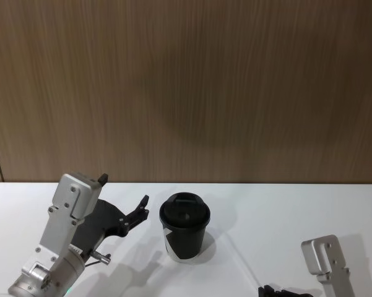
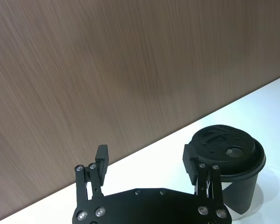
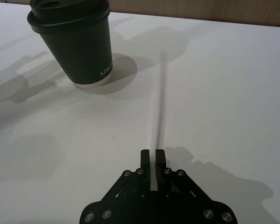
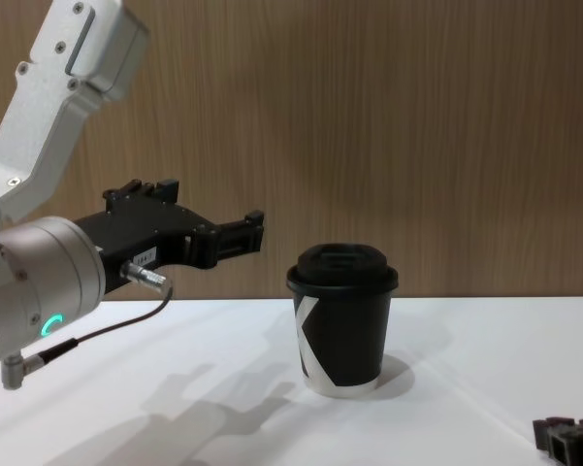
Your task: Pick up the straw with one hand, pass it to the other hand, and insert it into the cup.
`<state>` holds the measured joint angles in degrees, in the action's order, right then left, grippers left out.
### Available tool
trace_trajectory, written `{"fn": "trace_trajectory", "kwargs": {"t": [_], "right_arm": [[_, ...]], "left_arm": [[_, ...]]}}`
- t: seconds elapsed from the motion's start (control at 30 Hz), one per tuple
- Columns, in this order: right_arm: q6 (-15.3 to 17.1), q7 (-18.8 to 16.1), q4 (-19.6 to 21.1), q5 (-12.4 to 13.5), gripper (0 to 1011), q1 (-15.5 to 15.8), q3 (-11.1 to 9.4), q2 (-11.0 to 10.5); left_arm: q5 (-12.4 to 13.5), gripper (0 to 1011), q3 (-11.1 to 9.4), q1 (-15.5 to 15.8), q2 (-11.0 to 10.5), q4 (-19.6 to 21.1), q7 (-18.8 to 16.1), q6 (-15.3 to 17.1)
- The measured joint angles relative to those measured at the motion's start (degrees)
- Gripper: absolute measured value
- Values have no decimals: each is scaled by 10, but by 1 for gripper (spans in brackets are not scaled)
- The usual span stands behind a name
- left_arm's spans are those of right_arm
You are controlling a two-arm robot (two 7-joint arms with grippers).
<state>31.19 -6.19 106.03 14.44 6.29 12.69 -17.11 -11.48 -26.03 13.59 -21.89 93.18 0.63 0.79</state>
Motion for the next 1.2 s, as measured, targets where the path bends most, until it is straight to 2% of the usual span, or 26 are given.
{"fn": "trace_trajectory", "kwargs": {"t": [0.2,0.53,0.87,1.2], "right_arm": [[0,0,0,0,1,0,0,0],[-6,-1,-2,-3,1,-1,-1,0],[-53,9,-12,-23,0,-5,-7,-1],[-127,23,-20,-58,1,-4,-16,-11]], "left_arm": [[0,1000,0,0,0,0,0,0],[0,1000,0,0,0,0,0,0],[0,1000,0,0,0,0,0,0],[0,1000,0,0,0,0,0,0]]}}
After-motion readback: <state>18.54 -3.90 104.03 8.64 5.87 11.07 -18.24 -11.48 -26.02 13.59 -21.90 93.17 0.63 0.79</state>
